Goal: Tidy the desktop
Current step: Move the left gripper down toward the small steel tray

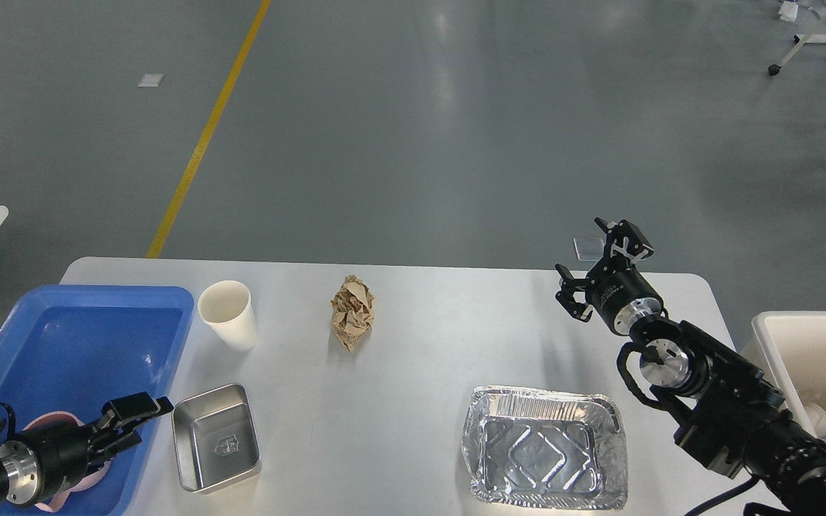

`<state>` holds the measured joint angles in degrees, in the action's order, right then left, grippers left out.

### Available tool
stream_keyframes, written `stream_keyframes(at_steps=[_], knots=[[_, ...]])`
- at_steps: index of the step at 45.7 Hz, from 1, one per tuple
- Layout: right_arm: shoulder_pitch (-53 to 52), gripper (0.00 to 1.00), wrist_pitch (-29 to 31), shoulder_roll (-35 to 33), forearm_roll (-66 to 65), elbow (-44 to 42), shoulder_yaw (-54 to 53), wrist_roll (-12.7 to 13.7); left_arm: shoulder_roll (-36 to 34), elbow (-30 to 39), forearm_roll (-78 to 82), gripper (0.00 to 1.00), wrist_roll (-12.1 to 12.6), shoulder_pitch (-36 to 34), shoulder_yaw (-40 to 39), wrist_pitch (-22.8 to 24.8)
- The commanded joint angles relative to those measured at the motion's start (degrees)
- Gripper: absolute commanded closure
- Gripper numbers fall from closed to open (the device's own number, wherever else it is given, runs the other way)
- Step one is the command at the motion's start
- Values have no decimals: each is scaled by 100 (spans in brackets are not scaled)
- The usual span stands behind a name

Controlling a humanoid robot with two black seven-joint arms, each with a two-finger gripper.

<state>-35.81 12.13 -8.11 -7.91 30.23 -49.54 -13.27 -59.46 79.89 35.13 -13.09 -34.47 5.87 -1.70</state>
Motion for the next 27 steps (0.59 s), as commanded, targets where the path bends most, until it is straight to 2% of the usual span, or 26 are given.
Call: stream_keyframes(at_steps=[1,10,18,27], knots=[[4,0,0,-7,0,0,-3,0,101,-9,11,36,0,10,10,-6],[4,0,0,-15,0,0,6,0,259,-18,11,46,26,177,36,-32],[4,0,0,-15,0,-9,-3,0,339,-35,20,49,44,291,37,-32],[4,0,0,-15,-9,0,6,0,506,-439,20,57,17,353,28,-32]])
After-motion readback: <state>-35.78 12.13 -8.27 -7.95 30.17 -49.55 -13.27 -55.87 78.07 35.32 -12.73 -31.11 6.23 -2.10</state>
